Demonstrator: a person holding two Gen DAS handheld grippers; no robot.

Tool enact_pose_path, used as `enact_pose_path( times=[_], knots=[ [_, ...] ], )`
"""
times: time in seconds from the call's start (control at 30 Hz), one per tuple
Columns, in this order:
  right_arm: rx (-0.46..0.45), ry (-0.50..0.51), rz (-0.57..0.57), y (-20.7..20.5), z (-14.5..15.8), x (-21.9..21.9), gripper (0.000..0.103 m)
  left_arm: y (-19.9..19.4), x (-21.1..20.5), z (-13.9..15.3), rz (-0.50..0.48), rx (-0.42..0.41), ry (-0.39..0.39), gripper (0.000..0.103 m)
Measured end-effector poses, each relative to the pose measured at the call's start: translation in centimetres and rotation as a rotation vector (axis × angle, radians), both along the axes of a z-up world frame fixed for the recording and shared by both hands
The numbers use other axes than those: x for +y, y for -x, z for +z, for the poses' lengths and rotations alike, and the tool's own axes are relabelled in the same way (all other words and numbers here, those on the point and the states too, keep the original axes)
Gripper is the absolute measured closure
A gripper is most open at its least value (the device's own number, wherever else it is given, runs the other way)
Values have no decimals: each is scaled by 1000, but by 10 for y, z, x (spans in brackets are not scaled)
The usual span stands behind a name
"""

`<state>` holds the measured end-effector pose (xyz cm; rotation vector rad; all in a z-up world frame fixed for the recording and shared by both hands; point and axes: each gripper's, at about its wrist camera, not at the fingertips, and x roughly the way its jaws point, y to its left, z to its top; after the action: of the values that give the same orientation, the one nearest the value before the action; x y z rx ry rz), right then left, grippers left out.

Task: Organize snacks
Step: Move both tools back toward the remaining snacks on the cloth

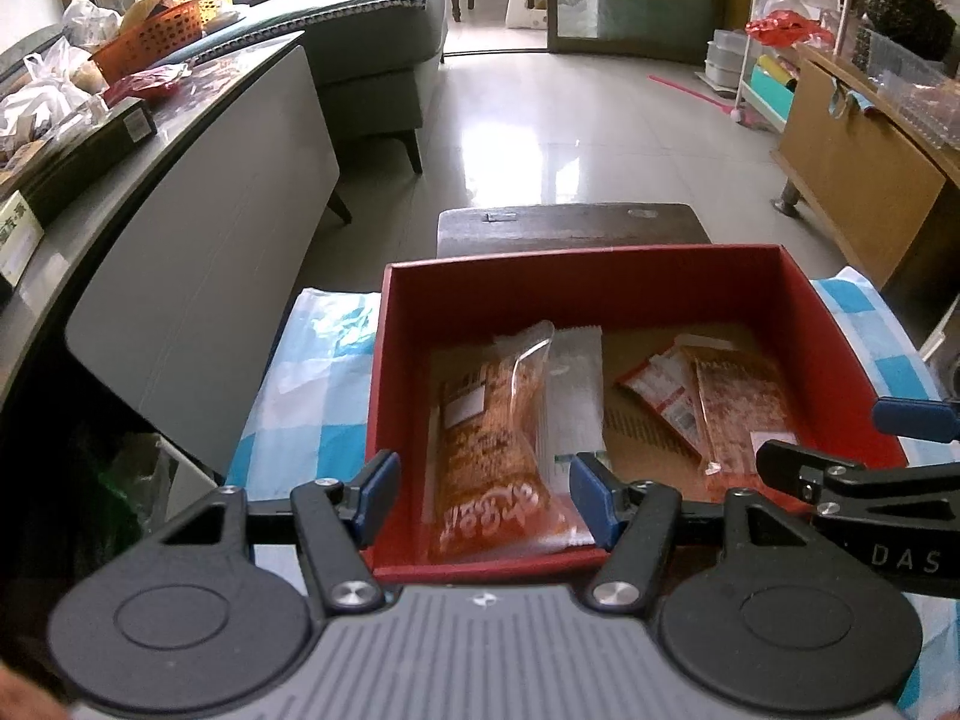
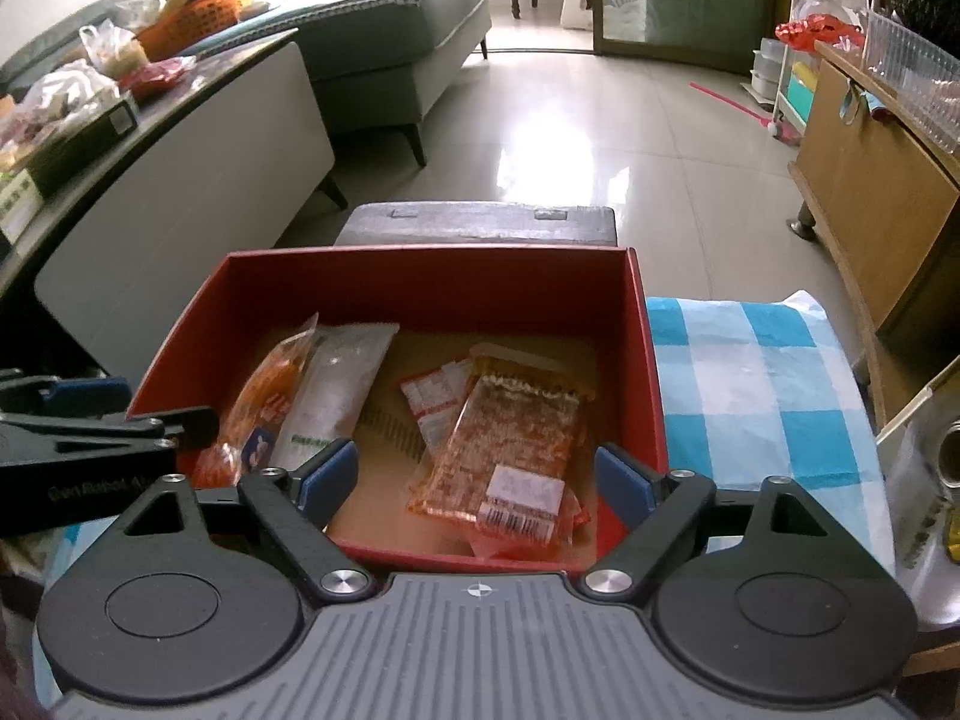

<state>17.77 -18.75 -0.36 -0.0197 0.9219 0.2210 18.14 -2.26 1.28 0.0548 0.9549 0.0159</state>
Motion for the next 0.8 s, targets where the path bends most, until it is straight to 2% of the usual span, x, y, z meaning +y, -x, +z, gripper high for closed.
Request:
enact_pose_path(
  times=[0.1, 0.43, 0.8],
  knots=[
    [7, 9, 11, 9, 0, 0, 9, 12, 5, -2, -3, 17, 12, 45],
    [29, 13, 61, 45, -2, 14, 9, 60, 28, -14, 27, 102, 68, 45],
    [65, 24, 111, 84, -9, 29, 8, 101, 44, -42, 83, 209, 85, 45]
  ],
)
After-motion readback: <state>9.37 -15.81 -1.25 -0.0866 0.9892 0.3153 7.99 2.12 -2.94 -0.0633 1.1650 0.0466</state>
